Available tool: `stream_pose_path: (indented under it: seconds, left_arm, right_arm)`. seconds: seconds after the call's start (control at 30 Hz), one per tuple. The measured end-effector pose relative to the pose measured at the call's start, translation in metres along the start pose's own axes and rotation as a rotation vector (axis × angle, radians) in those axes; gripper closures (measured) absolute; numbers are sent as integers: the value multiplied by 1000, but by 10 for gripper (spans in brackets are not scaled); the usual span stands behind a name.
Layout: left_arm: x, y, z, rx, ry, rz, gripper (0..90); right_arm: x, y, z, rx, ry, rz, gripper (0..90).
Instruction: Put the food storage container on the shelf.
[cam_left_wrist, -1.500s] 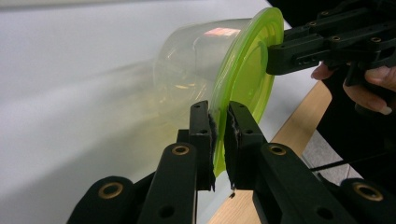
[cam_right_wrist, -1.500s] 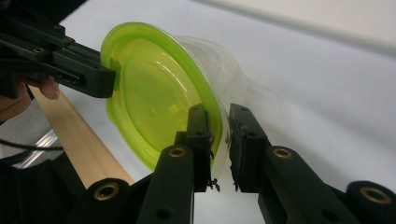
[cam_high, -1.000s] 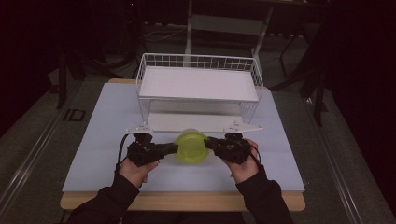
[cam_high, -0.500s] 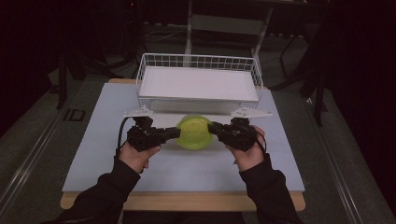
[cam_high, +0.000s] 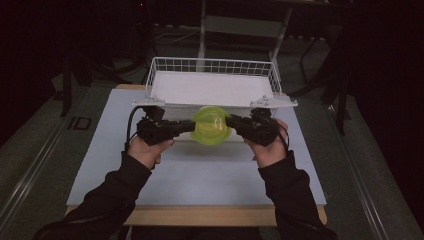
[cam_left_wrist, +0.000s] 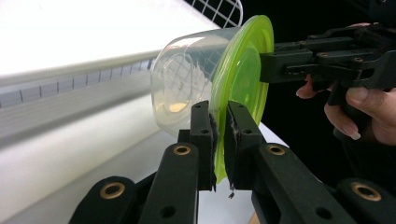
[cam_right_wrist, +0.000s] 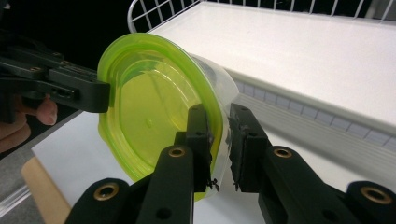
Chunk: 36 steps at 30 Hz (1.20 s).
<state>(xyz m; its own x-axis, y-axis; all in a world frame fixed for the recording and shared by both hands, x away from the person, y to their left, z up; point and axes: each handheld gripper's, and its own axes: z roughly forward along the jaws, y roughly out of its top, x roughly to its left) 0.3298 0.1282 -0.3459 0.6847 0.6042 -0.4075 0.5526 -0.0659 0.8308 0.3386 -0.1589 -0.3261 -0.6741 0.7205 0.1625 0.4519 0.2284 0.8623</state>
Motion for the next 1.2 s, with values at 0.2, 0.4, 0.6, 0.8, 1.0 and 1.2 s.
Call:
stream_pose_path:
  seconds: [0.2, 0.4, 0.6, 0.8, 1.0, 1.2]
  left_arm:
    - [3, 18, 2, -4, -3, -4, 837]
    - [10, 36, 6, -6, -8, -16, 837]
    - [18, 49, 10, -15, -1, -29, 835]
    - [33, 58, 18, 3, -2, -72, 828]
    - [39, 65, 25, 11, 38, -81, 820]
    - [51, 71, 33, 17, 62, -118, 810]
  right_arm:
    - [-6, 16, 0, -8, -13, 4, 790]
    - [-12, 34, 2, -6, -33, 9, 789]
    - [-16, 51, 7, -4, -56, 10, 788]
    - [-23, 62, 17, 34, -63, 25, 789]
    - [-33, 70, 29, 72, -56, 57, 789]
    - [-42, 80, 40, 110, -56, 97, 791]
